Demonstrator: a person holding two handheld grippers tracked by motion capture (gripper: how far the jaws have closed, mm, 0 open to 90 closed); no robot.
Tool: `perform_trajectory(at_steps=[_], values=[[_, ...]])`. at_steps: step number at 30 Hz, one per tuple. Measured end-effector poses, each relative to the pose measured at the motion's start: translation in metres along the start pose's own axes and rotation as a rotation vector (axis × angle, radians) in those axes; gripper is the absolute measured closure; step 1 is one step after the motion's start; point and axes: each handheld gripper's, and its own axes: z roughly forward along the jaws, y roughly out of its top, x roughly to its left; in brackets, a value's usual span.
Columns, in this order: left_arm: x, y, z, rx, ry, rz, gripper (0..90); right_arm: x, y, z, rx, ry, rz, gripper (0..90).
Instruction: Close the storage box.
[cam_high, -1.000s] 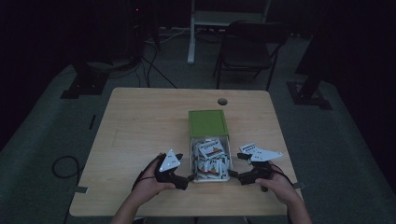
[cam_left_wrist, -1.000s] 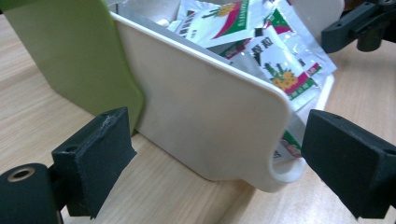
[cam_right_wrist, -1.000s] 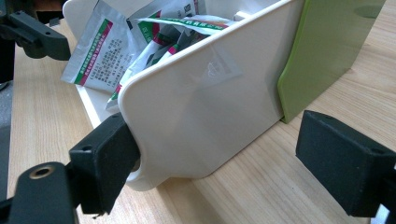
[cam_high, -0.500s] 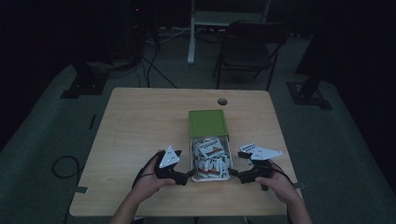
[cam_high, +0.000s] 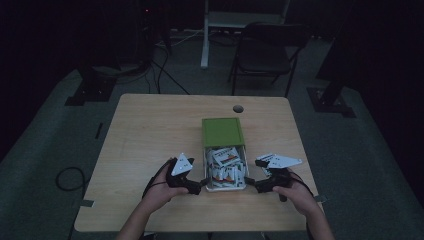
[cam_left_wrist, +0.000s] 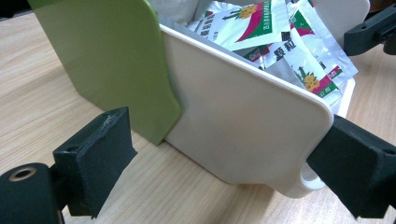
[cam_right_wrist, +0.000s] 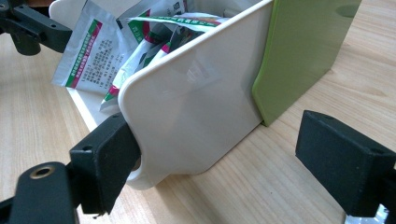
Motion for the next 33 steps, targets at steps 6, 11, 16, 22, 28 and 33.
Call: perform_trajectory(at_steps=[6,11,16,22,28,33], values=[[0.004,0.0,0.002,-0.005,0.012,-0.01,9.5,-0.002,0.002,0.002,0.004,-0.005,0.003,13.3],[0.007,0.002,0.004,0.001,0.003,-0.019,9.5,-0.004,0.004,0.004,0.006,-0.013,0.009,13.3],[0.008,0.002,0.005,0.001,0.002,-0.023,9.5,-0.006,0.005,0.005,0.007,-0.015,0.01,13.2],[0.011,0.004,0.007,0.004,0.005,-0.022,9.4,-0.01,0.005,0.007,0.003,-0.014,0.022,12.9],[0.015,0.006,0.009,0.009,0.013,-0.023,9.4,-0.013,0.007,0.009,0.005,-0.022,0.028,12.8],[0.018,0.007,0.01,0.002,0.013,-0.034,9.3,-0.016,0.01,0.01,0.005,-0.029,0.029,12.6]])
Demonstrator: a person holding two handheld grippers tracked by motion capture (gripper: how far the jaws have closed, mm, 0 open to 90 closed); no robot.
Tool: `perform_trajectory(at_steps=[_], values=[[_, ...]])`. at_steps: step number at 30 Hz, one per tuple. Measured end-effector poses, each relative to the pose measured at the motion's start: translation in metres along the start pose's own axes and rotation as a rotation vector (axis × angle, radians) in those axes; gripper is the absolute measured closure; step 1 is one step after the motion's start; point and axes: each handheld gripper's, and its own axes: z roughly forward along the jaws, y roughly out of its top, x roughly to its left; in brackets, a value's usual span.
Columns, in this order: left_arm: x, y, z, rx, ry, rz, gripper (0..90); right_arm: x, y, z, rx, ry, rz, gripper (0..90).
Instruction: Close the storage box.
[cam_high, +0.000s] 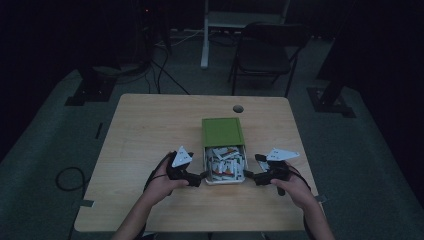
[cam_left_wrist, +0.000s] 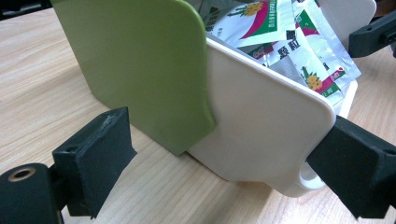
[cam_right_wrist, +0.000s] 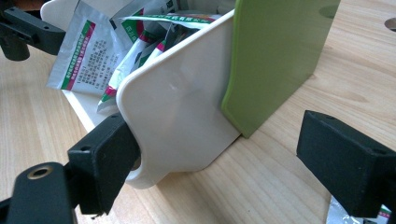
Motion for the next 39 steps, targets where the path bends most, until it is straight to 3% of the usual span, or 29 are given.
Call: perform_trajectory(at_steps=[31,39], values=[[0.013,0.009,0.01,-0.008,0.036,-0.019,8.9,-0.014,0.009,0.009,-0.013,-0.045,0.04,12.1],[0.017,0.011,0.012,-0.009,0.064,-0.014,8.9,-0.018,0.012,0.014,-0.013,-0.061,0.048,12.1]])
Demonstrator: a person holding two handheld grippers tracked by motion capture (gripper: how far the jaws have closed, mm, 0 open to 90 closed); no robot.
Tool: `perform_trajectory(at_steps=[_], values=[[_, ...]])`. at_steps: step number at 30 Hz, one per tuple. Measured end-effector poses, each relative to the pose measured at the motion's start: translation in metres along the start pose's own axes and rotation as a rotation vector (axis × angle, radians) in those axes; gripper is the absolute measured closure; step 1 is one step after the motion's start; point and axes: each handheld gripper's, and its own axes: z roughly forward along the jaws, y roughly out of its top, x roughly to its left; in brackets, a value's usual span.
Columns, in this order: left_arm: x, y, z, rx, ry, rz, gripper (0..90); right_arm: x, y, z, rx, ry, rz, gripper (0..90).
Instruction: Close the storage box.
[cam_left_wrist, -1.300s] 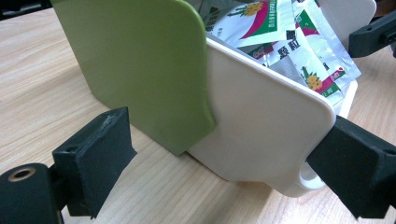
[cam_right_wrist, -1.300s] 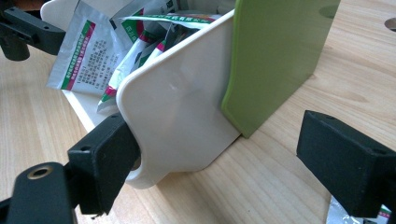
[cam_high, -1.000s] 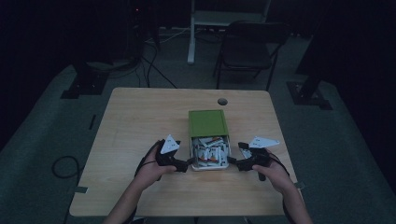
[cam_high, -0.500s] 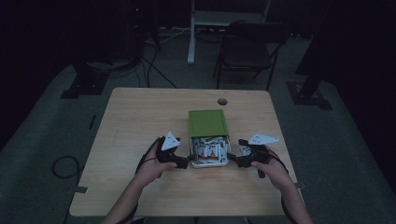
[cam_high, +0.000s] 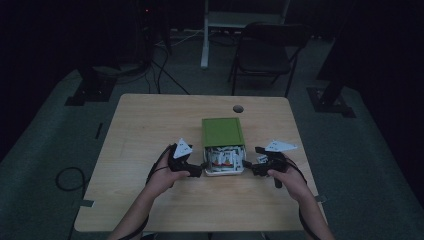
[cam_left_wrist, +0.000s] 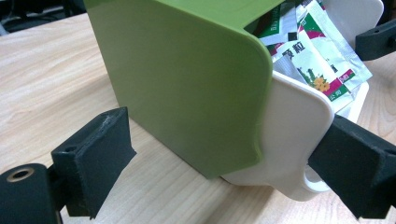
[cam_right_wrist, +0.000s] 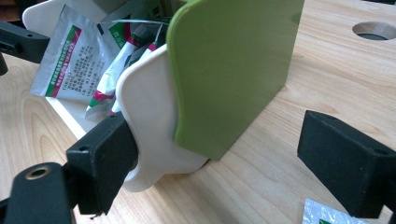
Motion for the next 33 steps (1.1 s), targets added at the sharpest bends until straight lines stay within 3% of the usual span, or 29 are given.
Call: perform_trajectory(at_steps=[11,20,33], values=[[0.005,0.003,0.005,0.007,0.018,0.004,7.7,-0.003,0.002,0.004,-0.001,-0.024,0.004,12.2],[0.01,0.003,0.009,-0.007,0.033,-0.021,7.5,-0.006,0.005,0.009,-0.008,-0.04,0.016,12.2],[0.016,0.006,0.015,-0.003,0.055,-0.009,4.3,-0.009,0.008,0.015,-0.008,-0.063,0.026,12.2]])
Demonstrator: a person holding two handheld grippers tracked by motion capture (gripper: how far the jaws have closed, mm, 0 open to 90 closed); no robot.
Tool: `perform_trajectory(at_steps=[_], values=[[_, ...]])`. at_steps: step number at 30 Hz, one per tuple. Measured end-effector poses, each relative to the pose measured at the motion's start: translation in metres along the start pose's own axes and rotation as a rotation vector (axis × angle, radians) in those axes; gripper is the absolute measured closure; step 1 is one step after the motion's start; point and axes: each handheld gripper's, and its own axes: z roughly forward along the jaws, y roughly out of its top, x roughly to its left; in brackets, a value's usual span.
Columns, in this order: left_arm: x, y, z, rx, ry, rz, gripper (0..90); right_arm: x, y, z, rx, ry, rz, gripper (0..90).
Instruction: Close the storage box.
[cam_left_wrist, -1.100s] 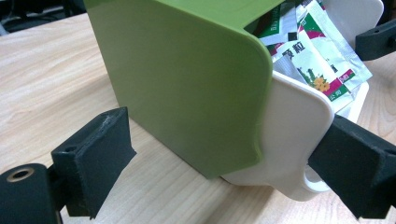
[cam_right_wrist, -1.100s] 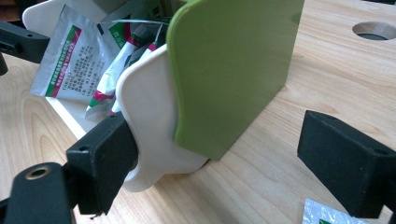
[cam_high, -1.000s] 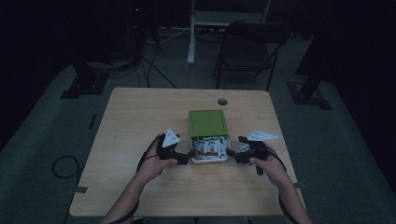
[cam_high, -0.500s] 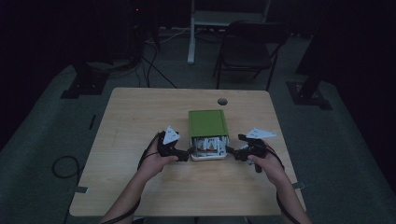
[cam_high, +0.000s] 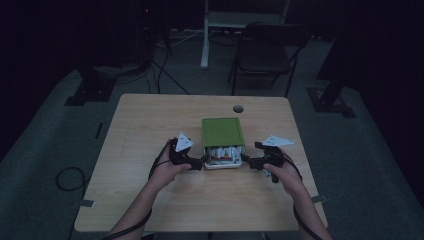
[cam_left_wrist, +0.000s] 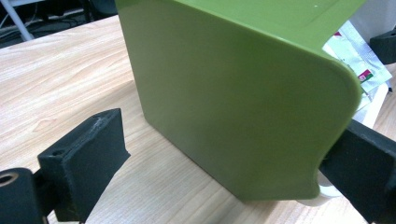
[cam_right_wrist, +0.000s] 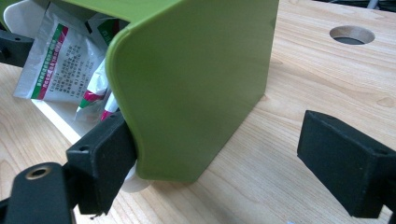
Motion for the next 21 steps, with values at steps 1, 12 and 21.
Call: perform_trajectory(at_steps=[1,12,21], values=[[0.0001,0.0004,0.0003,0.0,0.002,0.0,4.3,-0.0002,0.0001,0.0003,0.0,-0.001,0.001,12.2],[0.0036,0.0038,0.0021,0.004,0.067,0.012,2.7,0.0013,0.0012,0.0044,-0.002,-0.01,0.019,11.9],[0.0022,0.0026,0.0015,-0.023,0.002,-0.026,4.4,0.0051,0.0043,0.0048,-0.015,-0.008,0.022,13.1]])
